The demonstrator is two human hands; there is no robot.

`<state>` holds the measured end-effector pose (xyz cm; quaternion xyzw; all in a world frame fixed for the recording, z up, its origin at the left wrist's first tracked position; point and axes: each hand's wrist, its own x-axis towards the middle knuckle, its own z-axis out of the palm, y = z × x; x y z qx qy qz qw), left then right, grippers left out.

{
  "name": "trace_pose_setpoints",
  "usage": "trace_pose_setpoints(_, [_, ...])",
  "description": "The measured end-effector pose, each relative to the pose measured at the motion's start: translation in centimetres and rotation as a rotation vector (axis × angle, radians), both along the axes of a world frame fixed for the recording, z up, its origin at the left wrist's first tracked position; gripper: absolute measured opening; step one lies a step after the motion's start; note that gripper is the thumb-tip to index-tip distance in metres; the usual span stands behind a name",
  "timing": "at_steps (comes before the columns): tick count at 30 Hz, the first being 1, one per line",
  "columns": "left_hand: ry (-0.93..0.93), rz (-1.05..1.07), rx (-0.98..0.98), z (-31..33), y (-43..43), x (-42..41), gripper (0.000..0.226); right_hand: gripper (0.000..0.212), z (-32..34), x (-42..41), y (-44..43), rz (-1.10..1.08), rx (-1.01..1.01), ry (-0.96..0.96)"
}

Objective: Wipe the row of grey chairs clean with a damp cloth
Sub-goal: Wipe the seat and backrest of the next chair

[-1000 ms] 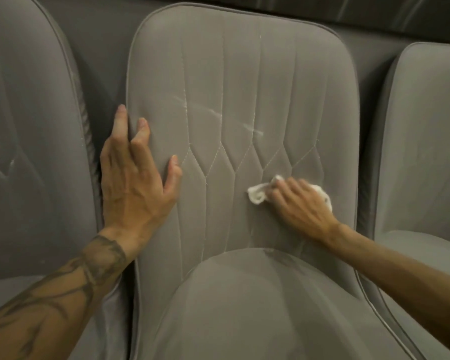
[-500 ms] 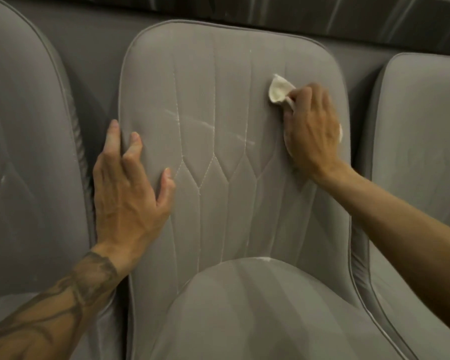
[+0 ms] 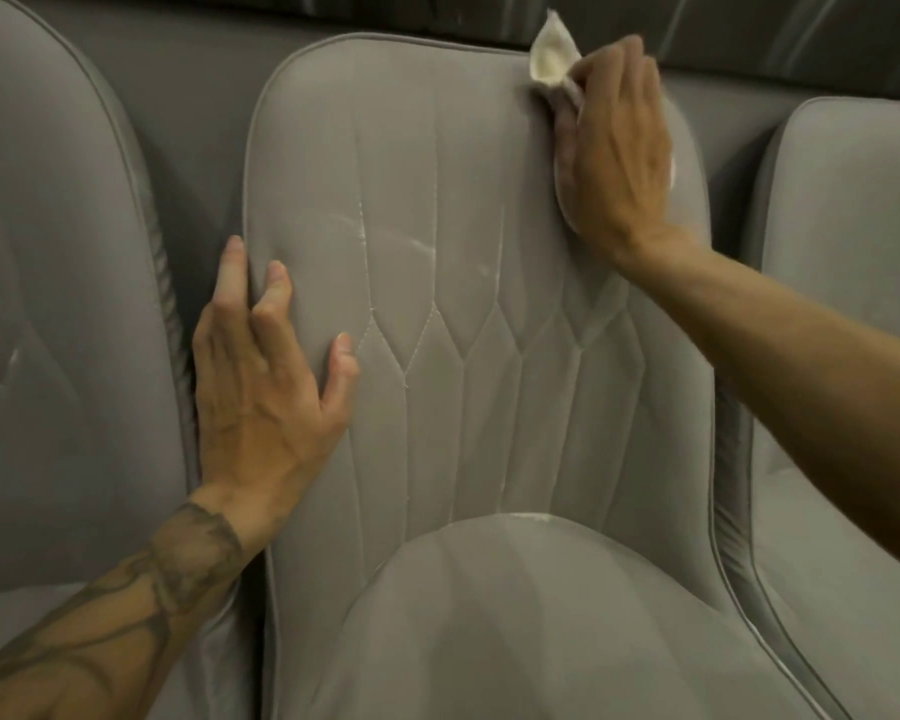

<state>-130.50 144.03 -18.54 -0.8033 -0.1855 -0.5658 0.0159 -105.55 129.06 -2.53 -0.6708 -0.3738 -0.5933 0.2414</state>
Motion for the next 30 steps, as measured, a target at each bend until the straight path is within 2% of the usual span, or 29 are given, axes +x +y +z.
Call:
trace_pose_setpoints(1, [0.001, -0.003, -0.004, 0.0, 0.0, 0.0, 0.063, 0.029, -1.2, -0.4, 0.3, -0.010, 0.003, 0.016])
trace_pose_setpoints(3, [0.001, -0.006, -0.010, 0.0, 0.1, -0.1, 0.063, 0.025, -6.4, -2.0, -0.3, 0.028, -0.136, -0.002])
trace_pose_setpoints(6, [0.013, 0.000, -0.013, 0.0, 0.0, -0.1, 0.064, 0.017, -14.3, -4.3, -3.5, 0.107, -0.597, -0.150])
trace_pose_setpoints(8, [0.014, -0.004, -0.020, 0.0, -0.1, -0.1, 0.064, 0.020, -14.5, -3.8, -4.6, 0.130, -0.773, -0.249])
trace_pose_setpoints(9, [0.011, -0.006, -0.023, 0.0, -0.2, -0.1, 0.064, 0.019, -13.0, -3.4, -4.4, 0.119, -0.743, -0.250])
trace_pose_setpoints(11, [0.005, -0.009, -0.015, -0.1, 0.0, 0.0, 0.063, 0.020, -8.1, -2.2, -2.3, 0.059, -0.431, -0.258])
trace_pose_setpoints(13, [0.001, -0.009, -0.005, -0.2, 0.3, 0.1, 0.062, 0.026, -1.9, -1.6, 0.5, 0.027, -0.096, -0.178])
trace_pose_setpoints(15, [-0.001, -0.004, -0.002, -0.2, 0.5, 0.1, 0.062, 0.031, 0.6, -1.7, 2.4, 0.034, 0.067, -0.087])
trace_pose_setpoints(16, [0.001, -0.006, -0.002, -0.2, 0.5, 0.2, 0.062, 0.033, -0.2, -1.7, 2.8, 0.042, 0.095, -0.069])
trace_pose_setpoints(18, [0.003, -0.005, 0.000, -0.3, 0.5, 0.2, 0.062, 0.036, -5.1, -2.7, 2.1, 0.051, 0.012, -0.047])
trace_pose_setpoints(20, [0.008, 0.001, 0.003, -0.3, 0.5, 0.2, 0.063, 0.030, -11.7, -3.9, 0.0, 0.102, -0.223, -0.057])
trace_pose_setpoints(22, [0.010, 0.007, 0.003, -0.2, 0.5, 0.1, 0.063, 0.024, -16.5, -4.9, -2.8, 0.152, -0.531, -0.165])
trace_pose_setpoints(24, [0.005, 0.002, -0.014, -0.1, 0.3, 0.0, 0.063, 0.030, -16.8, -4.2, -4.1, 0.160, -0.714, -0.281])
trace_pose_setpoints(26, [0.005, -0.012, -0.021, 0.0, 0.2, -0.1, 0.063, 0.027, -13.0, -3.5, -3.2, 0.131, -0.600, -0.311])
trace_pose_setpoints(28, [0.006, -0.012, -0.017, 0.0, 0.2, -0.1, 0.063, 0.017, -7.2, -2.6, -0.6, 0.098, -0.302, -0.281])
trace_pose_setpoints(30, [0.005, -0.002, -0.011, 0.0, 0.3, -0.1, 0.064, 0.021, -2.4, -2.7, 1.8, 0.102, -0.066, -0.146])
